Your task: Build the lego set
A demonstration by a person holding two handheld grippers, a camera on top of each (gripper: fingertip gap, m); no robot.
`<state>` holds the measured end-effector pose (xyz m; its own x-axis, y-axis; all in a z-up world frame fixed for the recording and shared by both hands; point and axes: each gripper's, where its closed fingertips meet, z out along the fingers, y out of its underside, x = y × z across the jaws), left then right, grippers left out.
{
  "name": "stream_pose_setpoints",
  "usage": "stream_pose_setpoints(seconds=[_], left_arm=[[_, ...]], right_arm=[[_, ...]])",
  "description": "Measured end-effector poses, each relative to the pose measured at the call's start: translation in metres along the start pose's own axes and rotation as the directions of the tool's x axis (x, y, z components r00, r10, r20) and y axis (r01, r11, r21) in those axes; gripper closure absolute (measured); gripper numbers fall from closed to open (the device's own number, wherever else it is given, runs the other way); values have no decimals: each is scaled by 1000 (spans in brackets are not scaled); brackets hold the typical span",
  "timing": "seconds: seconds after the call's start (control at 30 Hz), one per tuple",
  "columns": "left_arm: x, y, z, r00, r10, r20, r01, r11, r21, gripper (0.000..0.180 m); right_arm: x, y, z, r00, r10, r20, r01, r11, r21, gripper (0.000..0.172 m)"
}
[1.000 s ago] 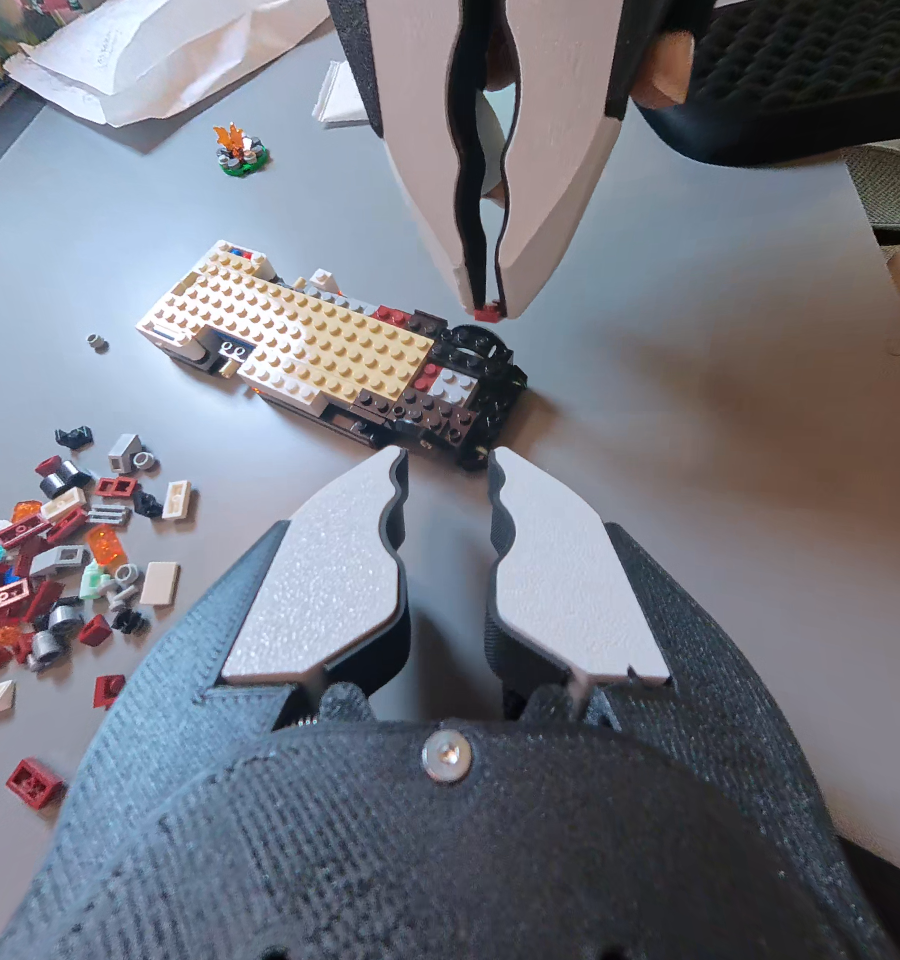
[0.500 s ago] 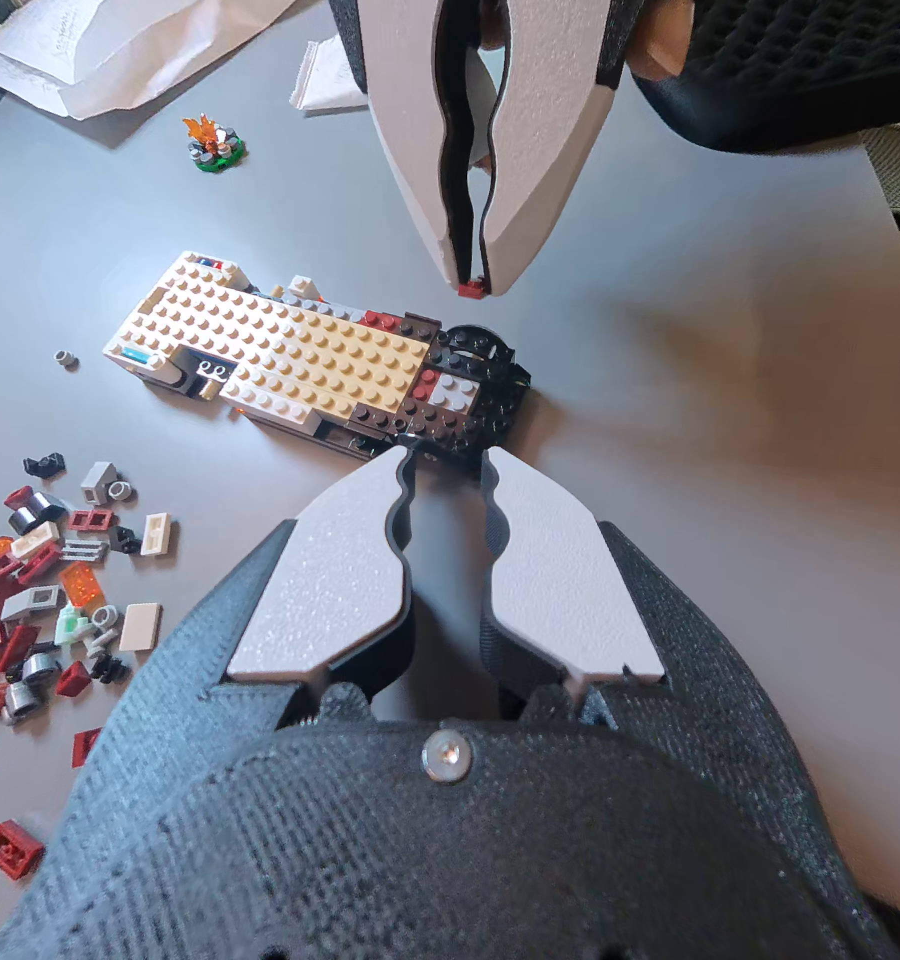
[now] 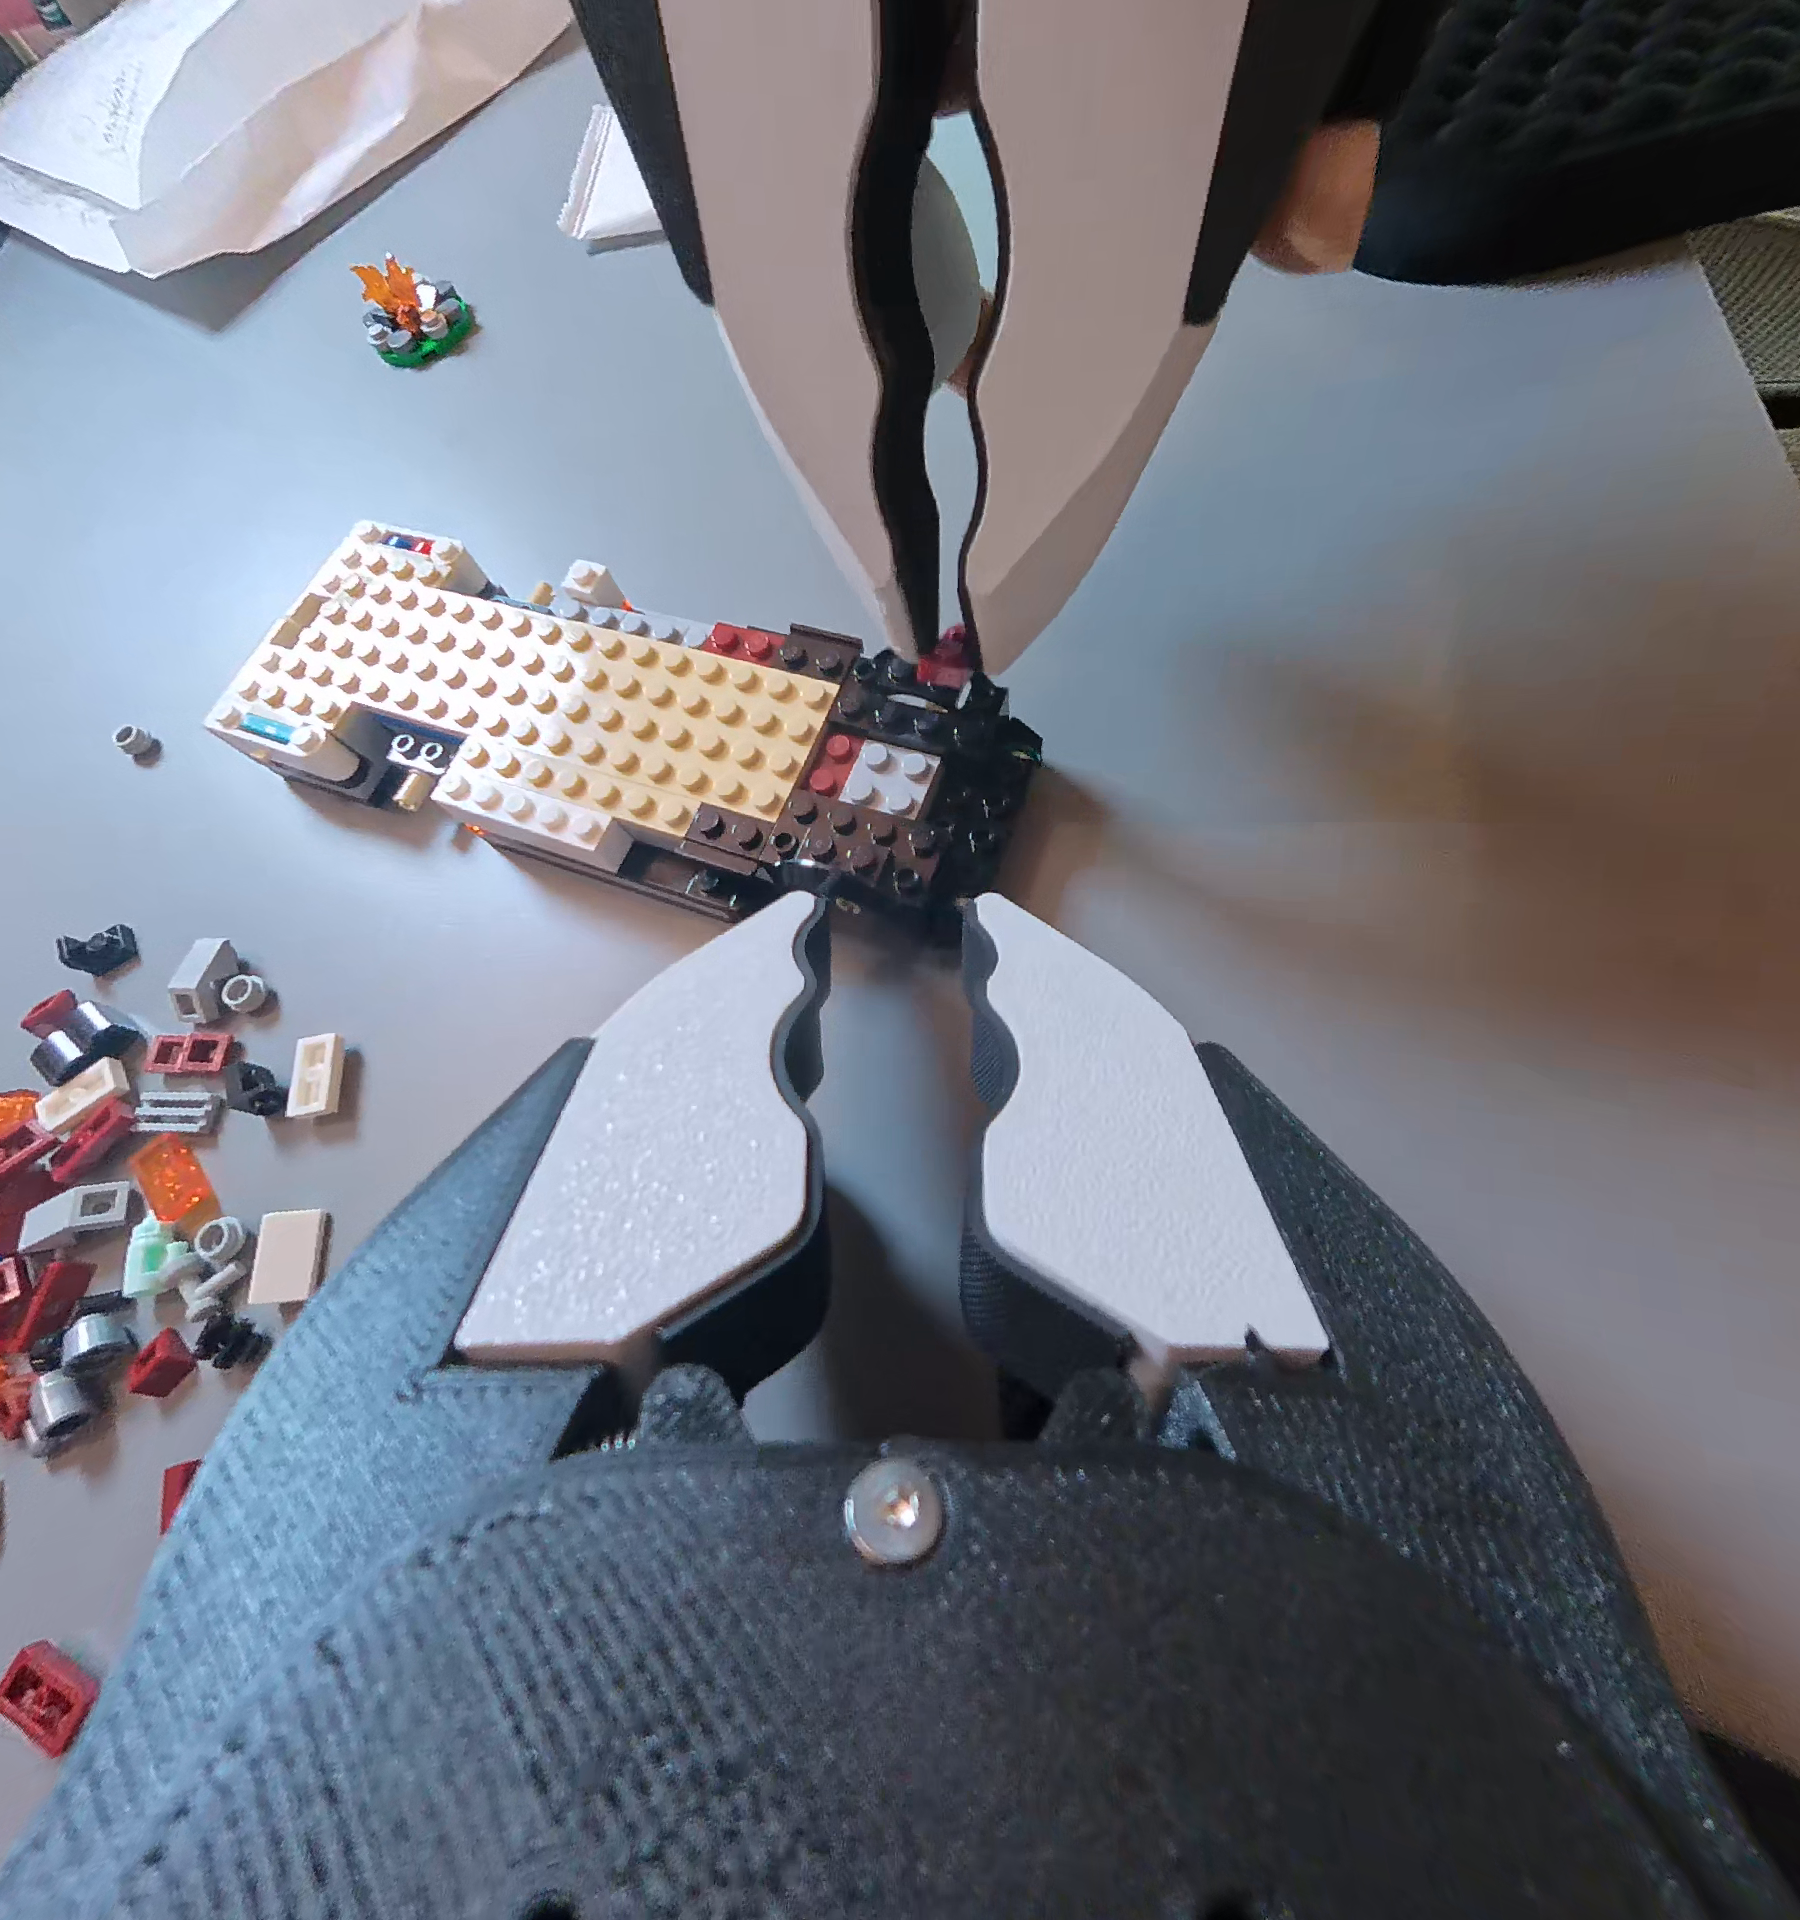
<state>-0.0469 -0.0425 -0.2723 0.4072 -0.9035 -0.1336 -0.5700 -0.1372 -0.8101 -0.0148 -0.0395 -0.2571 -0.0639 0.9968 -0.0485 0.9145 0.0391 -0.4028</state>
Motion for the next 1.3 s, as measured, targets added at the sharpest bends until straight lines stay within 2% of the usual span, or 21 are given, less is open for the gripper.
stream_pose_setpoints(seconds=[0.3, 0.7, 0.93, 1.3], left_arm=[[1, 0, -2, 1000, -3, 13, 3, 1000, 6, 157], [1, 0, -2, 1000, 1, 13, -1, 1000, 4, 157], [2, 0, -2, 1000, 0, 11, 0, 1000, 2, 158], [2, 0, -1, 1000, 0, 7, 0, 1000, -1, 158]], right_arm=[[-2, 2, 8, 1000, -8, -18, 7, 999, -38, 162], [-1, -4, 6, 999, -36, -32, 35, 999, -18, 158], [-3, -3, 12, 999, -47, -23, 47, 998, -30, 163], [-2, 1, 11, 998, -66, -12, 65, 997, -32, 163]])
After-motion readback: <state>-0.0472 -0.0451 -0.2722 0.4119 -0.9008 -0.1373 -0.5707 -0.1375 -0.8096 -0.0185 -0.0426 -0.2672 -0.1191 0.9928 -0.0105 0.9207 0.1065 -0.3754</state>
